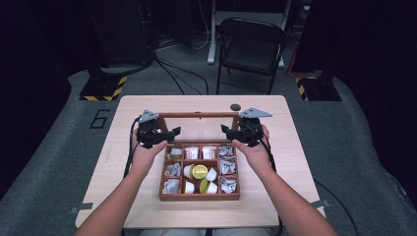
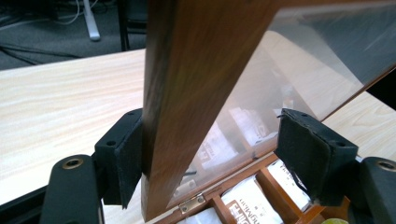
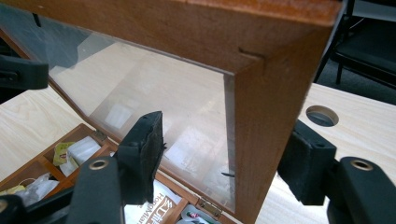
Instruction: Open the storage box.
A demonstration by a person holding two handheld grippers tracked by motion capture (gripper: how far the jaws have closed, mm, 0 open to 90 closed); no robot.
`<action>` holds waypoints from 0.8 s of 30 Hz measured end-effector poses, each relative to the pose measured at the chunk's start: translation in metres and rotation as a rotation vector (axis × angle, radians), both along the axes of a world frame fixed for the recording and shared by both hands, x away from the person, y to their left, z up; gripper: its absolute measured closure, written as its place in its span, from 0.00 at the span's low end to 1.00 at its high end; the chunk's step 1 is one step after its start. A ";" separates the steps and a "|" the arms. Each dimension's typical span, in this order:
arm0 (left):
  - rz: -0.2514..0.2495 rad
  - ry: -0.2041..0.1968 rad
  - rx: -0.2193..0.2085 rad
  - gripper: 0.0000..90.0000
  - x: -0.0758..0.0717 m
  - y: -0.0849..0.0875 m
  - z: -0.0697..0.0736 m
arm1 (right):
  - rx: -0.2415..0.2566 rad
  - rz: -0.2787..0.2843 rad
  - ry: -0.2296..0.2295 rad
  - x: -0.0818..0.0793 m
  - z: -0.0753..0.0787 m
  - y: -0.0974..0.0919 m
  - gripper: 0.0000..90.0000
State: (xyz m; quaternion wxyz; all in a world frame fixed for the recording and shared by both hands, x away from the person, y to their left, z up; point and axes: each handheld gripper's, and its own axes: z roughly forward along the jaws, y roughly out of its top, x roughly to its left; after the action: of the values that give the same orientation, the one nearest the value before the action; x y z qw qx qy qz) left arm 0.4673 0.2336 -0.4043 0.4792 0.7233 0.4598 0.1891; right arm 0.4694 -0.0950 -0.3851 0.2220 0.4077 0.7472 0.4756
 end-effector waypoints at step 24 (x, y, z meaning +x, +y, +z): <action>0.019 0.015 -0.016 0.36 0.000 0.007 -0.031 | 0.014 -0.003 -0.005 0.004 0.000 -0.001 0.42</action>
State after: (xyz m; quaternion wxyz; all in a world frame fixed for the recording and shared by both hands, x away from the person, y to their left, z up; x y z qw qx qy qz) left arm 0.4678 0.2406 -0.4357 0.4798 0.7163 0.4717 0.1847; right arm 0.4737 -0.0956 -0.3852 0.2218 0.4093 0.7426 0.4814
